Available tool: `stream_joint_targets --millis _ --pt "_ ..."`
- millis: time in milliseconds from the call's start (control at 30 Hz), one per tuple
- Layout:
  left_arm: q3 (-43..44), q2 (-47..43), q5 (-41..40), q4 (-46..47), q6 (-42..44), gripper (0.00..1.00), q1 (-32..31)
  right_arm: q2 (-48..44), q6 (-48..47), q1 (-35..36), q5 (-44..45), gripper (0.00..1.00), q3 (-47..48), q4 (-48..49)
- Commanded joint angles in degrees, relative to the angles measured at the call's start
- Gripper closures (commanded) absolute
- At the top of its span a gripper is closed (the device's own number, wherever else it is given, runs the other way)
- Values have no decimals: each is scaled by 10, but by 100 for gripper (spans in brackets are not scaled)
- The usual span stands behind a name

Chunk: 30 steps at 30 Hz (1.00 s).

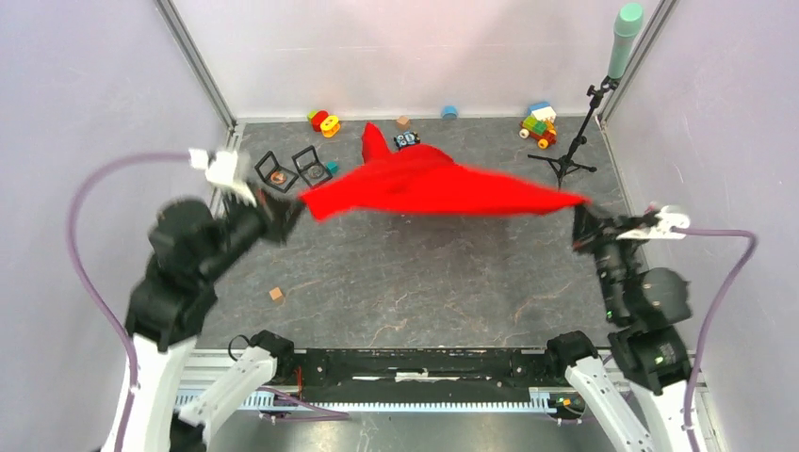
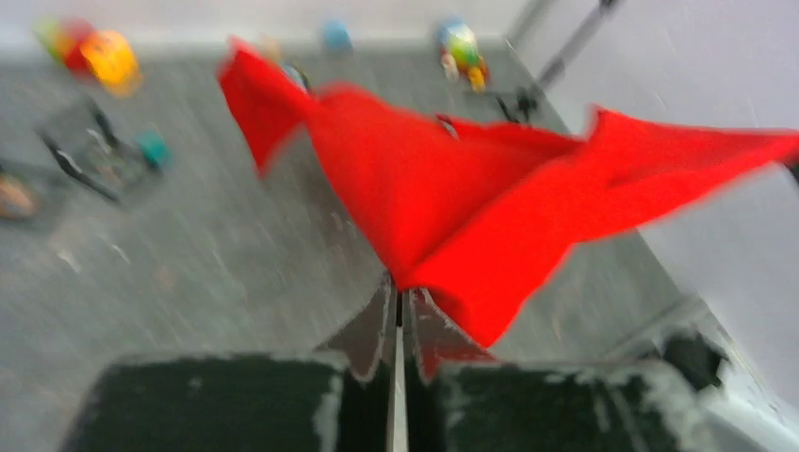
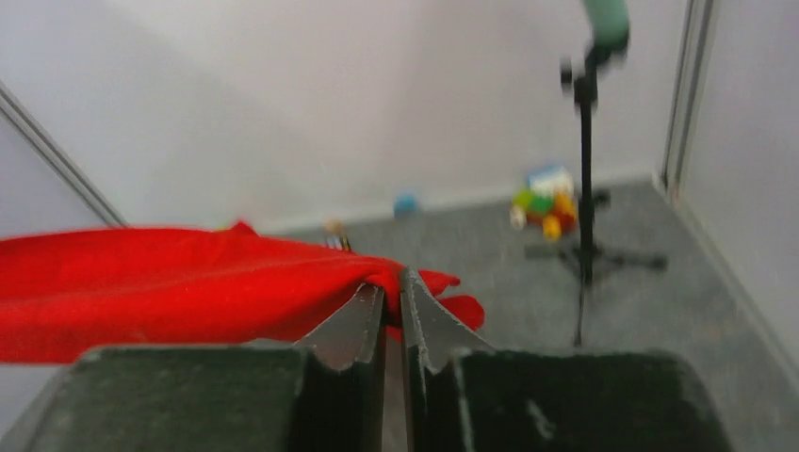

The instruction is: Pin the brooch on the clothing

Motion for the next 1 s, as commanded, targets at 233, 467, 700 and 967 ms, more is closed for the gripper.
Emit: stream_joint_targets --millis 233,467,700,967 --pt "-328 -373 203 -160 -246 1 1 -233 225 0 98 11 -141 -280" --pt "-309 -272 199 -150 -194 0 2 -127 137 0 -29 13 -200 -197" --pt "-434 -206 228 24 -274 0 2 49 99 0 -210 27 -295 -114" --pt "-510 -185 230 80 -292 0 2 86 93 0 -204 35 -353 -61"
